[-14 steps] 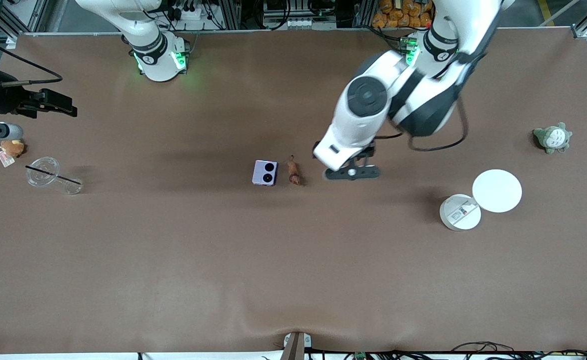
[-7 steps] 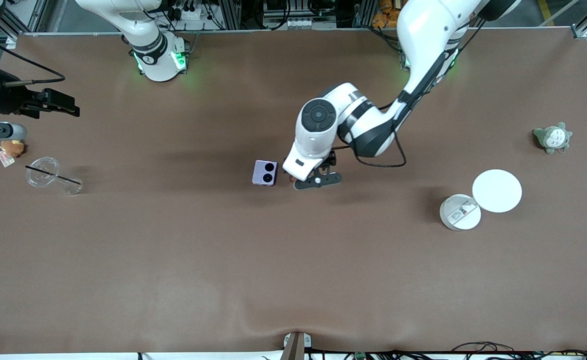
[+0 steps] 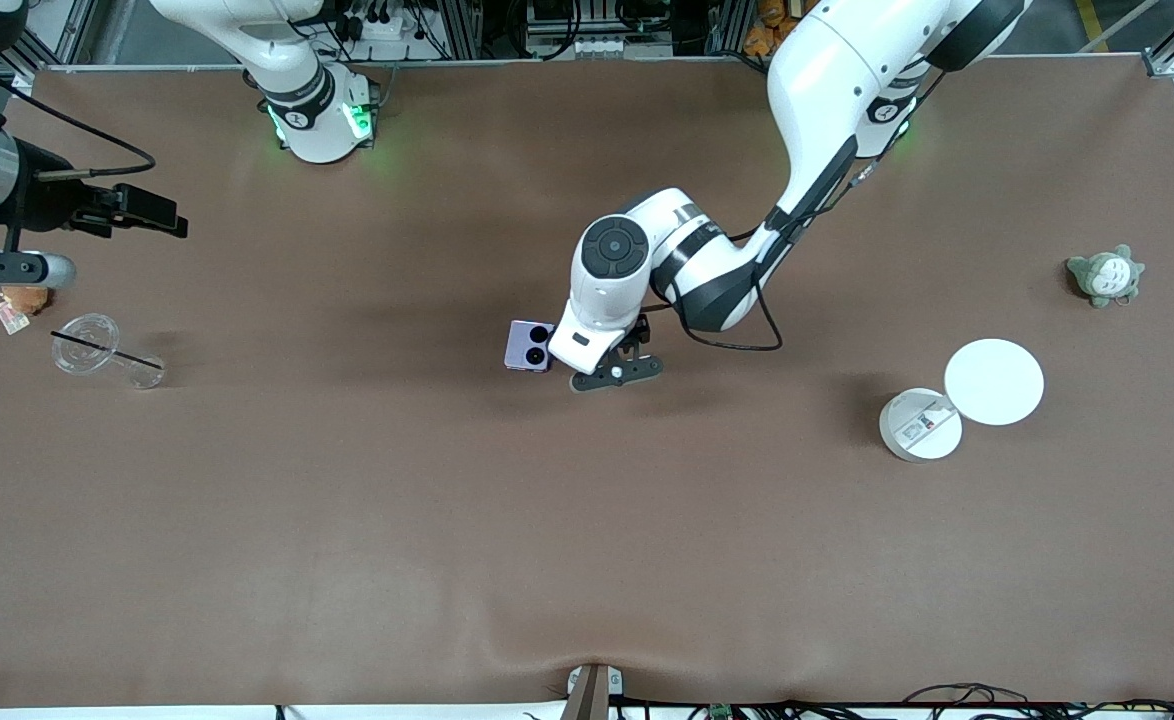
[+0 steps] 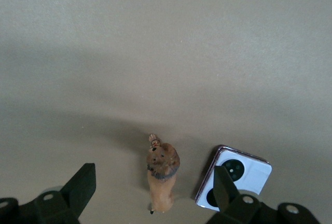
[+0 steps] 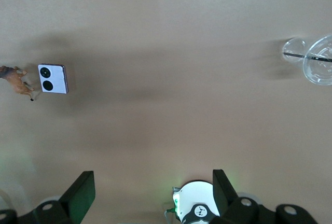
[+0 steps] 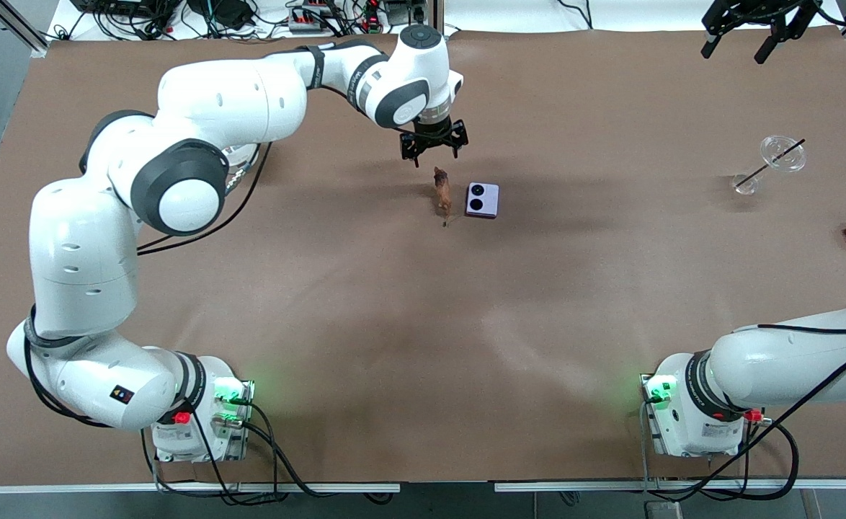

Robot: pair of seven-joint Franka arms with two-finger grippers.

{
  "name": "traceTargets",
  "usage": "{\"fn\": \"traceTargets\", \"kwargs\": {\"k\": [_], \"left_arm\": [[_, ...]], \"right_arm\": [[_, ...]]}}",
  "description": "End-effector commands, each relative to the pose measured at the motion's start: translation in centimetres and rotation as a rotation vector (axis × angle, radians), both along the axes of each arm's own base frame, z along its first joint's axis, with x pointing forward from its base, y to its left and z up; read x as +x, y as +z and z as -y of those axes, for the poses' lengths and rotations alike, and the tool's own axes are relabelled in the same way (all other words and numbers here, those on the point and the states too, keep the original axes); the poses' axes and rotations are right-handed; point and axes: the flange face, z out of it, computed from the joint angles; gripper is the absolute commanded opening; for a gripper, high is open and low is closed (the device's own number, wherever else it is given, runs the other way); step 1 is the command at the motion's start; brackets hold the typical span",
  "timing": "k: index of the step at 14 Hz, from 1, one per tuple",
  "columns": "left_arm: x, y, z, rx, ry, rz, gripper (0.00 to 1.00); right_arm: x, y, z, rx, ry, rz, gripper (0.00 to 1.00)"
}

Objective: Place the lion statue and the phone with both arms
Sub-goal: 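Grasp the lion statue with the left gripper while the right gripper reaches the phone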

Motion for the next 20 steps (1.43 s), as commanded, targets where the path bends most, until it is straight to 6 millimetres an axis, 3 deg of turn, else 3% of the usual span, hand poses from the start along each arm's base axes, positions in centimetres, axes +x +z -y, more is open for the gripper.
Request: {"fn": "traceTargets", "kwargs": {"k": [1,5,9,11,12,14,17,18,20], "left_arm": [[0.1,-0.8,1.0,-0.001,0.008,0.026,1.0],[-0.6,-2.8,1.3,0.014,0.001,0.004,0.97],[-1.3,-4.5,1.6,0.047,0.003,0.009,0.9],[-1.6,-5.3,1.7,0.055,-0.001,-0.001,0.75],[-1.6,-5.5,1.7,0.054,-0.001,-0.002,0.58],[-1.4,-5.6,1.6,0.053,-0.023,0.002,0.0],[-0.4,-4.4,0.8,0.057,-0.041,0.024,0.0],[0.9,-3.0,-0.3,0.067,-0.039,0.052,0.0],[2.4,-2.4,-2.5,0.119,-0.05,0.049,0.0]], "right_arm": [[-0.1,0.0,-2.7,0.009,-0.019,0.02,1.0],[0.3,-1.1,-7.6,-0.021,-0.071,0.025,1.0],[1.5,-4.0,-13.9,-0.04,-0.089,0.045,1.0],[2.3,-6.5,-16.1,-0.05,-0.094,0.037,1.0],[2.5,-7.9,-17.3,-0.06,-0.09,0.022,1.0],[2.8,-11.0,-19.7,-0.07,-0.079,0.013,1.0],[2.0,-16.3,-21.5,-0.058,-0.068,0.06,1.0],[1.3,-17.8,-22.4,-0.056,-0.056,0.072,1.0],[0.2,-20.9,-23.5,-0.048,-0.043,0.105,1.0]]}}
